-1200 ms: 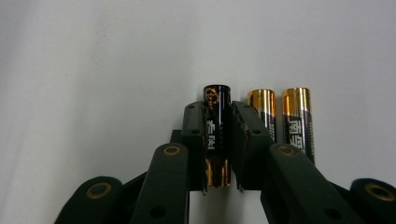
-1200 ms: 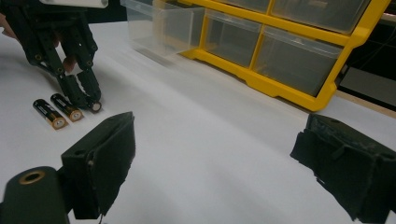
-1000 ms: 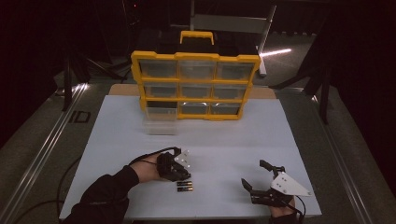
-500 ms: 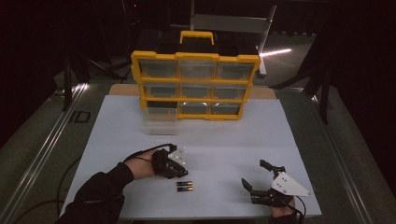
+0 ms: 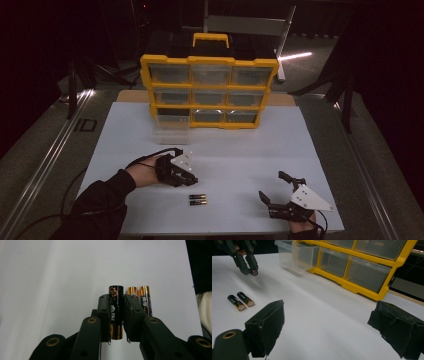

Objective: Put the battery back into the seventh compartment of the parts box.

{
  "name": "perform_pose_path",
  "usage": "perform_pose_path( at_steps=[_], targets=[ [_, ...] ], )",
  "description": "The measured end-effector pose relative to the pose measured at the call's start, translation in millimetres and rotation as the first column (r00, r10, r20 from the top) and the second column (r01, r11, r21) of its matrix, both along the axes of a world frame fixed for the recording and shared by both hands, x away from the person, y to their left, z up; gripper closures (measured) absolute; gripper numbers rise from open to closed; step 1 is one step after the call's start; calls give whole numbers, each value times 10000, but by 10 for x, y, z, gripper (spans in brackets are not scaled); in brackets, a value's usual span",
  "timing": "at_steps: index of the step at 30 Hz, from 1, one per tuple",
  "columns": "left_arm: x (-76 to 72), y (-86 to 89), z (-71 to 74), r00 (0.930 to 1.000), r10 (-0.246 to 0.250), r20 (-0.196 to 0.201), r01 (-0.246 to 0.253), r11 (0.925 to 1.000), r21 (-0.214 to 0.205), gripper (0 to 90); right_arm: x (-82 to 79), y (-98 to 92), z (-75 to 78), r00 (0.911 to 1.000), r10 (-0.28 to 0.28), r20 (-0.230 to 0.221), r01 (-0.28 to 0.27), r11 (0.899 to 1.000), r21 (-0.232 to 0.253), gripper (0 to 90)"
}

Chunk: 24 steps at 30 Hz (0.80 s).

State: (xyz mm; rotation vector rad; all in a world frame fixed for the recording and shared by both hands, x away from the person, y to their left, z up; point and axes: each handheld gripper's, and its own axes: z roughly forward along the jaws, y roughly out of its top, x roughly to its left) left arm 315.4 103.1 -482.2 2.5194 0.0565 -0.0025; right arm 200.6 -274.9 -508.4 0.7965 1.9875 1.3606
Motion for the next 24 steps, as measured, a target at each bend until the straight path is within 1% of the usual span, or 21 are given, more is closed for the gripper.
perform_pose_path(
  at_steps=[3, 4, 8, 10, 11, 13, 14, 16, 17, 18, 22, 24],
  targets=[
    [7, 18, 40, 10000, -68, 61, 69, 10000, -64, 755, -2, -15, 7, 10000, 40, 42, -40, 9999, 161, 103],
    [13, 23, 54, 10000, -77, 25, 77, 10000, -62, 755, -5, -19, 10, 10000, 64, 30, -65, 9997, 255, 103],
    [23, 42, 116, 9997, -171, 152, 172, 9998, -70, 755, -9, -29, 19, 10000, 41, 85, -44, 9995, 321, 103],
    [32, 55, 158, 9997, -170, 165, 171, 9998, -62, 755, -8, -28, 20, 10000, 45, 88, -48, 9995, 317, 103],
    [35, 63, 180, 9995, -177, 257, 179, 9998, -70, 755, -9, -28, 22, 9999, 43, 104, -46, 9995, 309, 103],
    [51, 81, 229, 9997, -114, 220, 116, 9999, -113, 755, -10, -27, 24, 9999, 41, 107, -44, 9996, 285, 103],
    [55, 89, 252, 9995, -68, 323, 72, 9999, -113, 755, -10, -27, 24, 9999, 38, 107, -41, 9996, 286, 103],
    [70, 104, 296, 9995, -45, 313, 49, 9999, -123, 755, -9, -28, 23, 9999, 23, 105, -26, 9996, 269, 103],
    [75, 110, 317, 9992, -31, 408, 35, 9999, -96, 755, -9, -28, 23, 9999, 18, 114, -21, 9996, 264, 103],
    [80, 115, 339, 9991, -10, 423, 13, 10000, -92, 755, -11, -28, 24, 9999, 14, 109, -17, 9996, 279, 103],
    [100, 137, 428, 9987, -21, 508, 29, 9999, -151, 755, -9, -26, 23, 9999, 9, 110, -12, 9997, 246, 103],
    [106, 148, 464, 9982, 67, 599, -51, 9996, -266, 755, -6, -25, 21, 10000, 14, 97, -16, 9997, 241, 103]
  ],
)
